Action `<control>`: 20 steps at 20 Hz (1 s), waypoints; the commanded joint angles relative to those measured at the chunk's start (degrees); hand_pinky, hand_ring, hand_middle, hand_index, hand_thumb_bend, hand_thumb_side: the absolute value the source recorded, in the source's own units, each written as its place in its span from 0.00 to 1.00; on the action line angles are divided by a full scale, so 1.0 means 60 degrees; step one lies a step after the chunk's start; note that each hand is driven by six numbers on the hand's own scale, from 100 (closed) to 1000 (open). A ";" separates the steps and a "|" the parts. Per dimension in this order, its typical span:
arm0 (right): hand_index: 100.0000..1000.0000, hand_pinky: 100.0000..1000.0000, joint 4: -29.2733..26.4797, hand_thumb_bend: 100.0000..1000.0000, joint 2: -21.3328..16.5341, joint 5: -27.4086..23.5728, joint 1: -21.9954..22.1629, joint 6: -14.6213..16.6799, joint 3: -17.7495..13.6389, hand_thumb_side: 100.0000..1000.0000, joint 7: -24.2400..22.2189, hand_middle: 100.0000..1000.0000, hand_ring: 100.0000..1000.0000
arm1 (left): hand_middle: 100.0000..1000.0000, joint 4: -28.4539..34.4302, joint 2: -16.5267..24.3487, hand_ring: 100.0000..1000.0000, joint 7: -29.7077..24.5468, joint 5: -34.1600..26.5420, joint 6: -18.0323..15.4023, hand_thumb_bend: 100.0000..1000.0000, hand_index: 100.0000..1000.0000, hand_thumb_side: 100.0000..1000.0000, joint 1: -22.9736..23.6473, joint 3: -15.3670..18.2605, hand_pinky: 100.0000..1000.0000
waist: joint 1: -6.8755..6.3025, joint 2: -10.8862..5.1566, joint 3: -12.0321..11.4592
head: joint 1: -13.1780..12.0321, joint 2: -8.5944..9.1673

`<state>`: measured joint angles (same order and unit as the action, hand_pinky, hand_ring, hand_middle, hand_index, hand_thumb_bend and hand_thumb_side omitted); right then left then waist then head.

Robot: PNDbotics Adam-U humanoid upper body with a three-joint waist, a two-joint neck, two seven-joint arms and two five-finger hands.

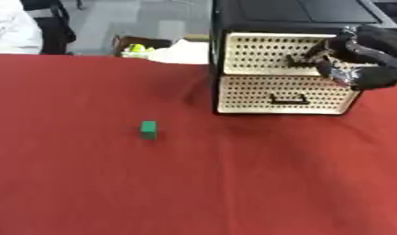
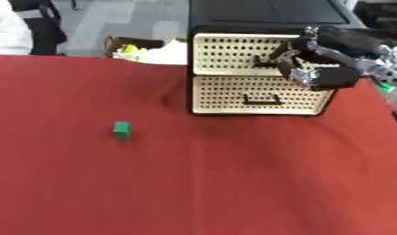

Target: Pick up objects from table and place into drawer.

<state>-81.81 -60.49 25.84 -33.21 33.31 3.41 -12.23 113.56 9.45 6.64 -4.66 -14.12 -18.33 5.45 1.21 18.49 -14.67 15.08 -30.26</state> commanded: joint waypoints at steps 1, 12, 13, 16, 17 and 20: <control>0.75 0.00 0.0035 0.00 -0.0282 0.0265 -0.0107 0.0004 -0.0064 1.00 0.0068 0.00 0.00 | 0.68 0.0172 0.0050 0.57 -0.0028 0.0008 -0.0011 0.00 0.74 0.92 -0.0135 0.0001 0.51 | 0.0010 -0.0123 -0.0024 | 0.0044 0.0127; 0.72 0.00 0.0238 0.00 -0.0228 0.1057 -0.0107 0.0159 -0.0010 1.00 0.0198 0.00 0.00 | 0.68 0.0172 0.0046 0.57 -0.0022 0.0011 -0.0015 0.00 0.74 0.92 -0.0150 0.0006 0.52 | 0.0016 -0.0088 -0.0062 | 0.0066 0.0141; 0.71 0.00 0.0233 0.00 -0.0222 0.1070 -0.0111 0.0176 0.0002 1.00 0.0204 0.00 0.00 | 0.68 0.0172 0.0045 0.57 -0.0023 0.0009 -0.0013 0.00 0.74 0.92 -0.0150 0.0004 0.52 | 0.0017 -0.0092 -0.0063 | 0.0068 0.0140; 0.69 0.00 0.0210 0.00 -0.0219 0.1076 -0.0124 0.0188 0.0024 1.00 0.0199 0.00 0.00 | 0.68 0.0172 0.0044 0.57 -0.0022 0.0003 -0.0004 0.00 0.74 0.92 -0.0147 0.0006 0.52 | 0.0020 -0.0111 -0.0067 | 0.0076 0.0133; 0.69 0.00 0.0199 0.00 -0.0221 0.1085 -0.0129 0.0179 0.0025 1.00 0.0210 0.00 0.00 | 0.68 0.0172 0.0045 0.57 -0.0021 -0.0001 -0.0003 0.00 0.74 0.92 -0.0147 0.0006 0.52 | 0.0022 -0.0118 -0.0067 | 0.0079 0.0127; 0.66 0.00 0.0170 0.00 -0.0234 0.1155 -0.0130 0.0130 0.0016 1.00 0.0292 0.00 0.00 | 0.68 0.0172 0.0044 0.57 -0.0026 -0.0008 0.0008 0.00 0.74 0.92 -0.0147 0.0004 0.52 | 0.0032 -0.0127 -0.0063 | 0.0084 0.0137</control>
<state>-80.91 -60.41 31.67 -33.74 34.27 3.53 -10.54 113.56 9.44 6.61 -4.51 -14.12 -18.62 5.45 1.43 18.70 -14.94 15.35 -30.08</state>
